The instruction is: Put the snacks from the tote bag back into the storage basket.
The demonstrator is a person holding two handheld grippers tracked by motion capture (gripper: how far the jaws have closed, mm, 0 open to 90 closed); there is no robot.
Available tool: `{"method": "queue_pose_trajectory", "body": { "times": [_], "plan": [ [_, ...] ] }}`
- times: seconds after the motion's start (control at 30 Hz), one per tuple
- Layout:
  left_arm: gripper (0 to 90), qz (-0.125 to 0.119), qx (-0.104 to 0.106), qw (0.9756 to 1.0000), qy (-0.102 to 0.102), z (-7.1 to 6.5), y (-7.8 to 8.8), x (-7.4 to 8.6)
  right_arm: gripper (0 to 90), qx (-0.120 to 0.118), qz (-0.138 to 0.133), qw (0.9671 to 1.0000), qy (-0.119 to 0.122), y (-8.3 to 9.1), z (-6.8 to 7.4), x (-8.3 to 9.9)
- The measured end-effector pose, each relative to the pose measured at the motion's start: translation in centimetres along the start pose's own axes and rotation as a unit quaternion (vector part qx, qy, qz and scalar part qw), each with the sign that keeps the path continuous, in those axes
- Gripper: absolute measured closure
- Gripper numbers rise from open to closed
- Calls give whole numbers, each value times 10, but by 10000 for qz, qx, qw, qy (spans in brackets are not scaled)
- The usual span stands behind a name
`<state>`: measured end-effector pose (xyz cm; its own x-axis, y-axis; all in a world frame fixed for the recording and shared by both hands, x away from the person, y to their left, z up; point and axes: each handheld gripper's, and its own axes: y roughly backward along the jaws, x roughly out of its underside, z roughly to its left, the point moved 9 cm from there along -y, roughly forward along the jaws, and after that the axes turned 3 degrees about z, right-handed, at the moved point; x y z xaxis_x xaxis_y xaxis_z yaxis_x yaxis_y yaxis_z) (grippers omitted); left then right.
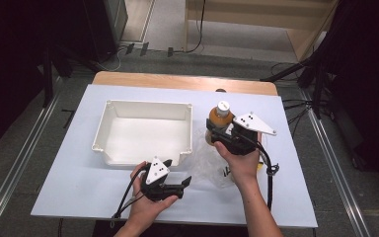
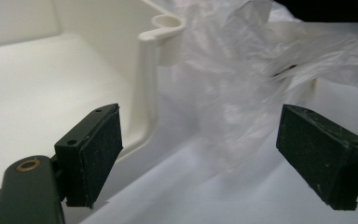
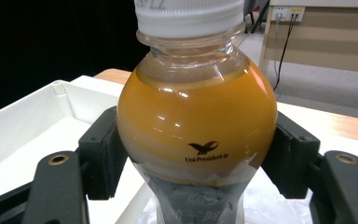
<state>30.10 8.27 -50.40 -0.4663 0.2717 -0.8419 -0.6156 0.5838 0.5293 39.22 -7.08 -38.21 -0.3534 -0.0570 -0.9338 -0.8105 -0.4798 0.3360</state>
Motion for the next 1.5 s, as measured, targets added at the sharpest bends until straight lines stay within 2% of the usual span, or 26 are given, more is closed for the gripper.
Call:
{"method": "queue_pose_trajectory", "body": {
  "times": [0.13,0.17,0.33,0.4,0.47,0.57,0.67,0.77,1.1,1.23,1.4,1.5],
  "plan": [
    [137,-21,33,9996,289,15,9,3,319,-11,-12,10000,11,-3,2,-2],
    [136,-27,25,9995,305,18,11,3,319,-23,-8,10000,-13,-4,3,-2],
    [111,-109,-92,9998,134,29,22,6,319,-66,-6,10000,-23,-8,8,-5],
    [99,-141,-126,9998,-32,34,28,8,319,-70,6,10000,7,-10,11,-5],
    [88,-161,-164,9997,-84,39,31,9,319,-77,20,10000,19,-11,13,-5],
    [78,-261,-332,9991,-81,51,40,9,318,-43,37,10000,16,-14,15,-5],
    [71,-337,-405,9986,-54,59,45,9,318,-61,17,10000,-46,-16,16,-6],
    [30,-354,-355,9987,-64,61,47,10,318,-48,18,10000,-71,-18,17,-7],
    [29,-331,-420,9984,-201,73,54,14,319,-117,50,9999,-20,-23,24,-9],
    [29,-464,-377,9981,-114,75,56,12,318,-131,48,9999,-46,-26,26,-9],
    [30,-580,-208,9979,-215,71,59,12,319,-170,59,9998,-74,-31,32,-9],
    [30,-605,-182,9979,-171,71,60,12,319,-211,69,9997,-63,-32,37,-10]
  ]
}}
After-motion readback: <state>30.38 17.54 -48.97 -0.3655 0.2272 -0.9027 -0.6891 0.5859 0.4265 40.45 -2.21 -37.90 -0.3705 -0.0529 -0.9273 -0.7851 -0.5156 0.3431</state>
